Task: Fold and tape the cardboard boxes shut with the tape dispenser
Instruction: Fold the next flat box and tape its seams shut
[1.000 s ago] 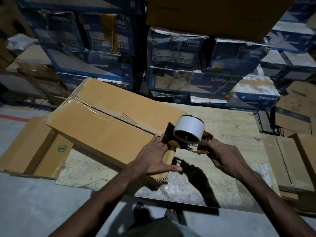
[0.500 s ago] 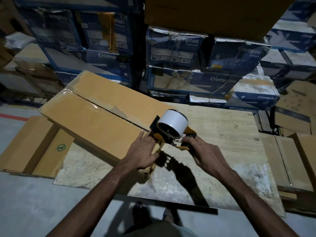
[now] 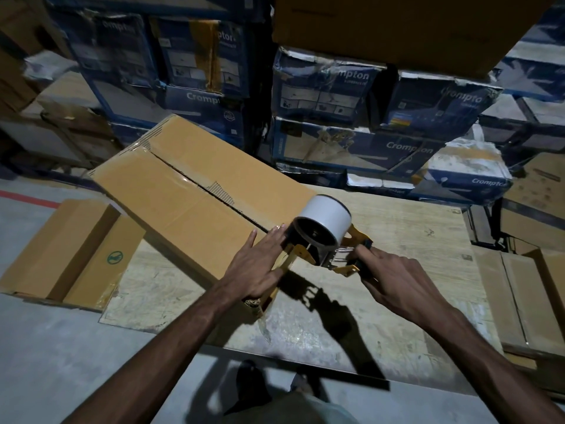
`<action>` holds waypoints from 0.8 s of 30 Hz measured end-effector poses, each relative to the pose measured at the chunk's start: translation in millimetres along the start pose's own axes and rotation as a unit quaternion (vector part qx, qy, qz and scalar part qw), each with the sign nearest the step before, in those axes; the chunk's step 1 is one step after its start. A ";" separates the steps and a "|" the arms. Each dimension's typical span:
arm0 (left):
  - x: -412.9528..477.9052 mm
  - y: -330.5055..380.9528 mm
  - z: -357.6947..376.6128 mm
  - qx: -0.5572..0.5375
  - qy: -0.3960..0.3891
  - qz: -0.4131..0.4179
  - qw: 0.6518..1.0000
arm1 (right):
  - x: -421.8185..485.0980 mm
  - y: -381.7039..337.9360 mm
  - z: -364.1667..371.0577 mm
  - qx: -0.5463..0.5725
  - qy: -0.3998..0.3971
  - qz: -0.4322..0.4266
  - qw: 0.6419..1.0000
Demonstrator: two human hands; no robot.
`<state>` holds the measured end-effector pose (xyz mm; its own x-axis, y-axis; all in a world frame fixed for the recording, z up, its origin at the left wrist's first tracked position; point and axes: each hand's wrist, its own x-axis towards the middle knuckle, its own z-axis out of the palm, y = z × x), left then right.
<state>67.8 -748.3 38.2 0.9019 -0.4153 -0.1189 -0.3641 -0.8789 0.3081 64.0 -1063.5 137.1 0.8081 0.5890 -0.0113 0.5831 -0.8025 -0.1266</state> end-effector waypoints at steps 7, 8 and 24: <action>2.0 2.3 -2.6 0.031 -0.040 -0.026 0.998 | -42.4 12.8 3.5 0.016 0.060 -0.001 0.998; 1.7 2.3 -2.8 0.030 -0.041 -0.026 0.998 | -44.3 12.4 8.4 0.018 0.063 -0.002 0.998; 7.6 2.3 -0.2 0.025 -0.049 -0.036 0.998 | -4.8 8.4 141.2 0.142 0.002 0.020 0.990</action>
<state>73.8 -753.5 38.2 0.9002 -0.3687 -0.2319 -0.3119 -0.9173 0.2477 53.2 -1059.6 -4.0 0.8305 0.5567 -0.0179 0.5044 -0.7654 -0.3995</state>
